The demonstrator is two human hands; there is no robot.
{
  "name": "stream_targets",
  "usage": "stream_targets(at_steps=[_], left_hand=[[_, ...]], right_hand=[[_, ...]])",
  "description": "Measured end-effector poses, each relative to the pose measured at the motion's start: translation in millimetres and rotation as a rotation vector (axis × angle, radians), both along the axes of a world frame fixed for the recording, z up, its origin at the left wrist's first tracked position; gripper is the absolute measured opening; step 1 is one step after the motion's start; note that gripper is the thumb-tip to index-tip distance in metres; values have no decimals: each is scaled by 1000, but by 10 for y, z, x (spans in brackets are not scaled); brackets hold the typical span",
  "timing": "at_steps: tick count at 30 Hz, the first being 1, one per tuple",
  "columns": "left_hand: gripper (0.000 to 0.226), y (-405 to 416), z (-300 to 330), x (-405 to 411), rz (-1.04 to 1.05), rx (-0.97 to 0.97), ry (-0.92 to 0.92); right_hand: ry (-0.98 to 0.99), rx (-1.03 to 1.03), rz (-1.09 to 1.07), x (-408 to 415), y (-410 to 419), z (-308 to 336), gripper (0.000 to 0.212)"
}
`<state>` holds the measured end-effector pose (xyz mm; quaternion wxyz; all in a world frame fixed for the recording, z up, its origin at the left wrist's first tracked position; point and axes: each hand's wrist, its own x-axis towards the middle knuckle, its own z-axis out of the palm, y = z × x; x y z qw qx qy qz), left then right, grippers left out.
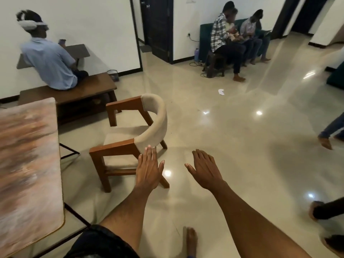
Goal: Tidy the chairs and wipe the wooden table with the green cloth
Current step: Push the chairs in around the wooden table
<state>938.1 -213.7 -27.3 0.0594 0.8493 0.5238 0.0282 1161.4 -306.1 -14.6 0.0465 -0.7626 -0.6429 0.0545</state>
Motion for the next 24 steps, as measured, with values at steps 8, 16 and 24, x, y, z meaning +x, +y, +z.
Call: stream_targets(at_steps=[8, 16, 24], left_hand=[[80, 872, -10, 317, 186, -15, -42], [75, 1539, -139, 381, 344, -68, 34], [75, 2535, -390, 573, 451, -169, 23]], right_hand=[[36, 12, 153, 447, 1328, 78, 79], [68, -4, 315, 591, 2420, -50, 67], [34, -56, 383, 804, 3565, -245, 73]])
